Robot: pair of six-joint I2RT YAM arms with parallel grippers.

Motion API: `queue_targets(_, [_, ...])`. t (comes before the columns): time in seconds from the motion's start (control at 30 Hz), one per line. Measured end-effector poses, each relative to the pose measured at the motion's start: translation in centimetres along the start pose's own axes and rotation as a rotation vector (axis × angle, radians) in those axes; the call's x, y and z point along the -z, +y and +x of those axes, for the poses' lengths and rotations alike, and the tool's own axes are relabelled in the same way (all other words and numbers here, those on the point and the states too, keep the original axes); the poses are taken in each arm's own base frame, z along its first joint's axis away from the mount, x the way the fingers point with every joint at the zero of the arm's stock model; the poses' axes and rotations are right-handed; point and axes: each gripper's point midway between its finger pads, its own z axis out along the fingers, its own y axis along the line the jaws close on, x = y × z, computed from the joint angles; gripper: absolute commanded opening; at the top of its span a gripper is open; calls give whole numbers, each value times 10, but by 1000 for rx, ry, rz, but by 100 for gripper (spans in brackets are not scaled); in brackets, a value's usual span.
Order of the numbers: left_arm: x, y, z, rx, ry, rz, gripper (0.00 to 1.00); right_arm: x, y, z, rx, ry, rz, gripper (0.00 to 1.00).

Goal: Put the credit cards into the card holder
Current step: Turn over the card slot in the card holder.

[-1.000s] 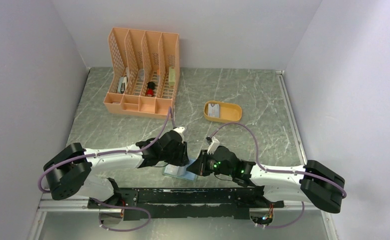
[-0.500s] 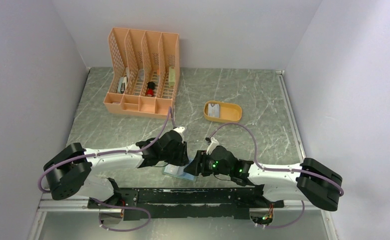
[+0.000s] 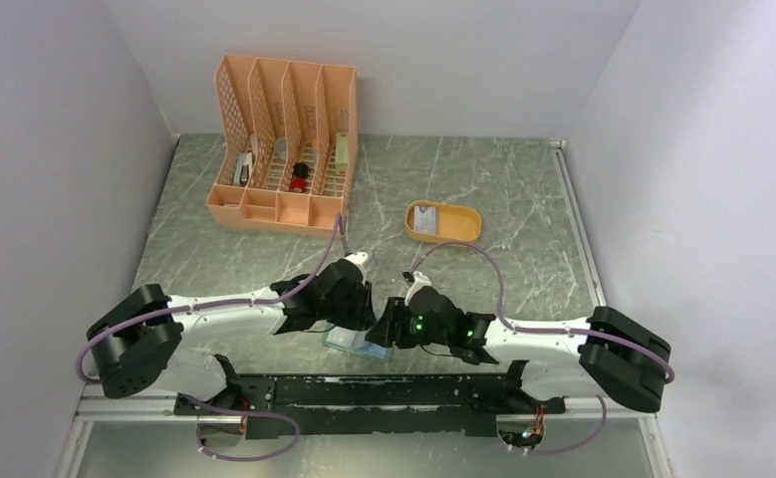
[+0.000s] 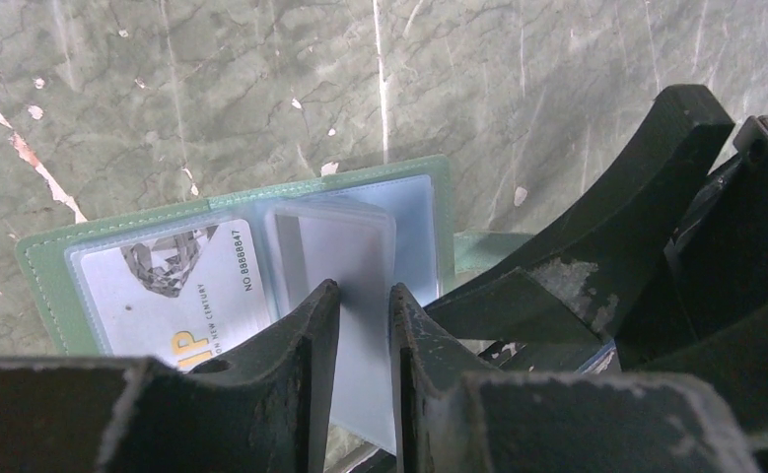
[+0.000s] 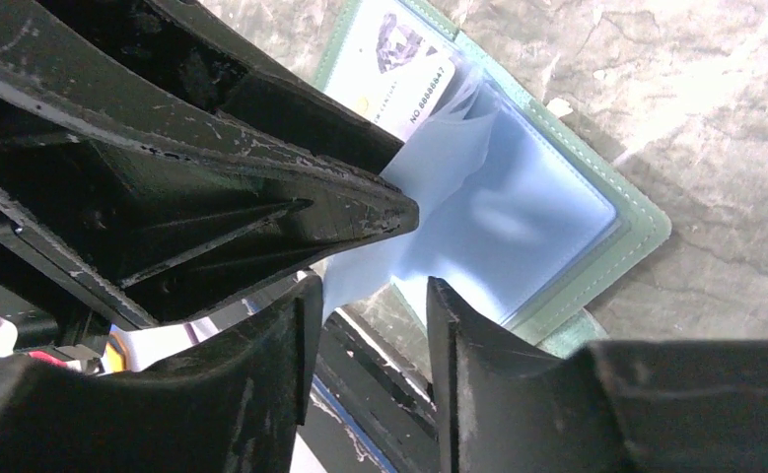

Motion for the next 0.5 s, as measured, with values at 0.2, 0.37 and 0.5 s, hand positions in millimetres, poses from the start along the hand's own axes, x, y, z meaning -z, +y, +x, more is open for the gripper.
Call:
queue_targets(0.2, [0,-1,-2,-3,-3,2,28,1,-1,-1,-13,-7,9,33])
queue_targets(0.37, [-1,-2,-2,-8,-2,1,28,1,-4,-2,-21,-13,26,27])
queue_targets(0.5, [-1,-2,-3,-10,-2,1,27,1,-7,-1,-25,-10,40,18])
